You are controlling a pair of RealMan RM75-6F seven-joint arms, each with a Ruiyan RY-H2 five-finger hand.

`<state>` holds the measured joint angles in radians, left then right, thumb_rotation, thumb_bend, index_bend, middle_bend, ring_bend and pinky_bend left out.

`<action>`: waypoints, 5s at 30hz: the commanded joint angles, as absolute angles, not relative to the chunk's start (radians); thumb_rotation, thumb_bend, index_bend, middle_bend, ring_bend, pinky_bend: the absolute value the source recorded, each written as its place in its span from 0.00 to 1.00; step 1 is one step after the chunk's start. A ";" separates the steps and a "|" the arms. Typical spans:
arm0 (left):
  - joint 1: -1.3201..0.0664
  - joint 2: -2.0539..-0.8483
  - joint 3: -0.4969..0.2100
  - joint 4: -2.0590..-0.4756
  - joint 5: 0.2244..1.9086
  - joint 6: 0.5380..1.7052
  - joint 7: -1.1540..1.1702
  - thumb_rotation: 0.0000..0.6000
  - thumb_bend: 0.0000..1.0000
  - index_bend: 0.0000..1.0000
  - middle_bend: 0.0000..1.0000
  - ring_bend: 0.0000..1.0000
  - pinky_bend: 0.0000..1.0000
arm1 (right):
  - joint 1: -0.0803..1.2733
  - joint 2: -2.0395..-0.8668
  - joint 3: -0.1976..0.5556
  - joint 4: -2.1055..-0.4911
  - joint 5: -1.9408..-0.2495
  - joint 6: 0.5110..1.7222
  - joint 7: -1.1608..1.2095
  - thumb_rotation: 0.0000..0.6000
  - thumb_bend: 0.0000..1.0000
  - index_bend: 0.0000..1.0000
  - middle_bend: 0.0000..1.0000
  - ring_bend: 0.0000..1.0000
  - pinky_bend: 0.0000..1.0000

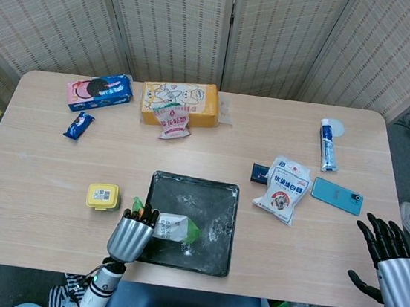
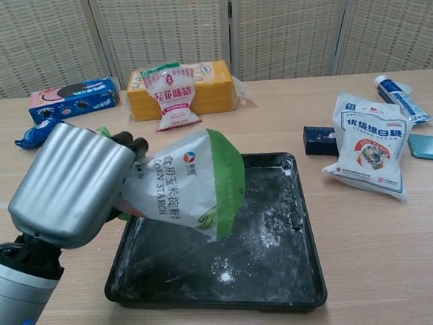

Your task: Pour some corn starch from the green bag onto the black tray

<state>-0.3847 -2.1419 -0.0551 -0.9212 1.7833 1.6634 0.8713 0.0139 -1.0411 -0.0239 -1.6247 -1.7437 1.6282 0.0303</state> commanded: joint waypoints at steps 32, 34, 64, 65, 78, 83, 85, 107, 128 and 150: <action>-0.401 -2.157 -0.054 -0.816 1.821 1.732 0.853 1.00 0.28 0.60 0.74 1.00 1.00 | 0.014 -1.044 -0.023 -1.625 -1.740 1.623 0.023 1.00 0.21 0.00 0.00 0.00 0.00; -0.391 -2.155 -0.061 -0.847 1.799 1.725 0.827 1.00 0.28 0.60 0.75 1.00 1.00 | 0.015 -1.044 -0.023 -1.625 -1.740 1.622 0.022 1.00 0.21 0.00 0.00 0.00 0.00; -0.160 -1.821 -0.183 -1.500 1.316 1.526 0.328 1.00 0.28 0.61 0.76 1.00 1.00 | 0.019 -1.058 -0.020 -1.628 -1.725 1.601 -0.013 1.00 0.21 0.00 0.00 0.00 0.00; -0.154 -1.811 -0.184 -1.504 1.311 1.527 0.308 1.00 0.28 0.61 0.76 1.00 1.00 | 0.020 -1.058 -0.020 -1.629 -1.725 1.600 -0.015 1.00 0.21 0.00 0.00 0.00 0.00; -0.113 -1.784 -0.152 -1.379 1.253 1.444 0.082 1.00 0.27 0.61 0.76 1.00 1.00 | 0.019 -1.066 -0.020 -1.630 -1.721 1.596 -0.031 1.00 0.21 0.00 0.00 0.00 0.00; -0.126 -1.827 -0.159 -1.265 1.237 1.394 0.010 1.00 0.27 0.61 0.76 1.00 1.00 | 0.020 -1.066 -0.020 -1.628 -1.720 1.596 -0.030 1.00 0.21 0.00 0.00 0.00 0.00; -0.129 -1.838 -0.163 -1.233 1.237 1.388 -0.006 1.00 0.27 0.61 0.76 1.00 1.00 | 0.020 -1.065 -0.019 -1.628 -1.718 1.595 -0.029 1.00 0.21 0.00 0.00 0.00 0.00; -0.162 -1.830 -0.173 -1.142 1.206 1.259 -0.077 1.00 0.21 0.16 0.25 1.00 1.00 | 0.024 -1.074 -0.018 -1.630 -1.711 1.583 -0.052 1.00 0.21 0.00 0.00 0.00 0.00; -0.138 -1.642 -0.105 -1.429 1.291 1.264 -0.131 1.00 0.19 0.00 0.00 0.99 1.00 | 0.018 -1.071 -0.019 -1.628 -1.718 1.599 -0.040 1.00 0.21 0.00 0.00 0.00 0.00; -0.103 -1.165 0.000 -1.576 1.681 1.501 -0.068 1.00 0.19 0.00 0.00 0.34 0.52 | 0.016 -1.078 0.009 -1.628 -1.658 1.592 -0.071 1.00 0.21 0.00 0.00 0.00 0.00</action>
